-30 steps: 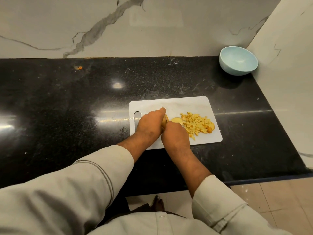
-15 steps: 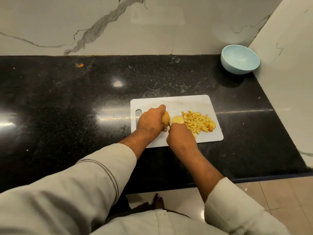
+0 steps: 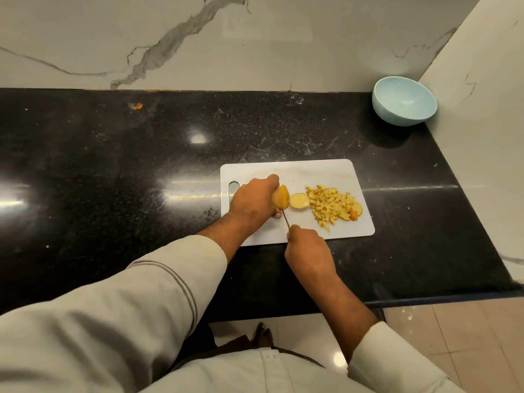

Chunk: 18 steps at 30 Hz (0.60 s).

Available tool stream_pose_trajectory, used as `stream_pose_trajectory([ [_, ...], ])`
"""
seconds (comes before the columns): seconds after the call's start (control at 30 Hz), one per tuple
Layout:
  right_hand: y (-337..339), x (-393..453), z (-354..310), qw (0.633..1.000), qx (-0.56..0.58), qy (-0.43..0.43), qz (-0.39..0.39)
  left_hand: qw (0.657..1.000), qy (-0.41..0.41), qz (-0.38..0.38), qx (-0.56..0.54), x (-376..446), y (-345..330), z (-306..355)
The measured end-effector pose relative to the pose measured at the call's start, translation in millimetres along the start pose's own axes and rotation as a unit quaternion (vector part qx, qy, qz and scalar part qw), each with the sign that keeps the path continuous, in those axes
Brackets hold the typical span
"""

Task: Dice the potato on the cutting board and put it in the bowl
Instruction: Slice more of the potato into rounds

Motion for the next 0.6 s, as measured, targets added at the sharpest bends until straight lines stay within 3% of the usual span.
stream_pose_trajectory([
  [0.17,-8,-24,10,1.000,0.001,0.000,0.010,0.999,0.004,0.007,-0.045,-8,-4,-4],
  [0.33,9,-33,19,0.997,0.026,-0.006,0.070,0.996,-0.005,0.004,-0.092,-12,-8,-10],
  [0.47,24,-28,3,0.989,0.040,0.035,0.137,0.995,0.003,0.019,-0.098,-16,-7,-13],
  [0.6,23,-13,-15,0.989,0.038,0.048,0.137,0.993,0.035,0.030,-0.111,-18,-3,-13],
])
Point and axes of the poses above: each hand's wrist, its own x-axis towards the middle knuckle, its own y-axis out of the back of the hand, z = x × y, the point moved 7 cm from there along x, towards the middle knuckle, and after that the axes turned 7 degrees about x, right-handed, at the moved point
